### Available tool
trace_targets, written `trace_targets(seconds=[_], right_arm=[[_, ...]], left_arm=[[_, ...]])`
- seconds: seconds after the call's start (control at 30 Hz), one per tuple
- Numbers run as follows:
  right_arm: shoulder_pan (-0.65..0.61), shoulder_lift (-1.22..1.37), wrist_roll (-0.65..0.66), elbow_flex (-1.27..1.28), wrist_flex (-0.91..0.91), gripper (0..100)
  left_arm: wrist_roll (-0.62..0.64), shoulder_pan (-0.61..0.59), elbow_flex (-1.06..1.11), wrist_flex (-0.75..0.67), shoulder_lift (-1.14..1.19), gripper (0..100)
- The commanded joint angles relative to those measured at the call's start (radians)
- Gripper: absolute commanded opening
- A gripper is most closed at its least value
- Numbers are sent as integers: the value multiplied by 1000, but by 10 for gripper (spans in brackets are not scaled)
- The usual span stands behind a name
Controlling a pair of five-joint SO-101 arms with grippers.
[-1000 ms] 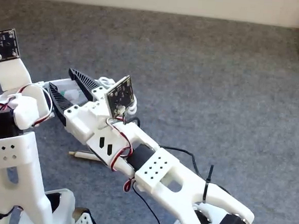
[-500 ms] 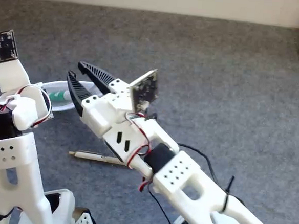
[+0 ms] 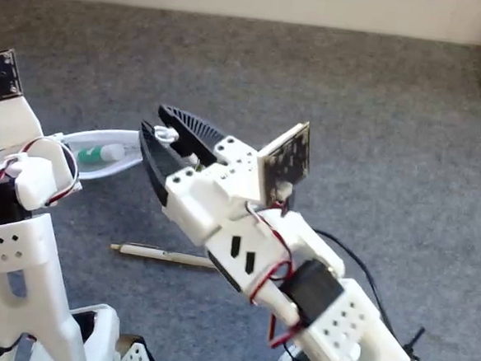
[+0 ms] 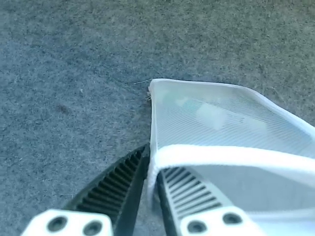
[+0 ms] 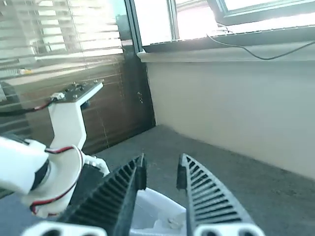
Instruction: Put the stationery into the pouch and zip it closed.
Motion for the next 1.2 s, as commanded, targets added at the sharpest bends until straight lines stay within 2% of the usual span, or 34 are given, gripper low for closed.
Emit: trace_targets(seconds=[0.0,0.2,0.3,0.43,0.6,0.77,0.97,1.17], right_arm=[[-5,-90,74,-62,105,95],[-67,-131,74,-61,366,95],[-107,-133,75,-5,426,95],[-157,-131,89,113,412,95],[-205,-131,215,266,306,95],[-226,-130,222,372,208,95],[-226,-87,224,384,200,98],[-226,154,224,269,166,98]], left_arm=[[26,-38,7,-2,-1,5],[29,-45,7,-2,-2,5],[29,-45,7,-2,-2,5],[31,-48,7,-2,-2,5],[32,-93,-1,-2,-2,5],[72,-124,-2,-15,-2,5],[75,-171,2,-37,-2,5],[75,-194,-2,-37,-2,5]])
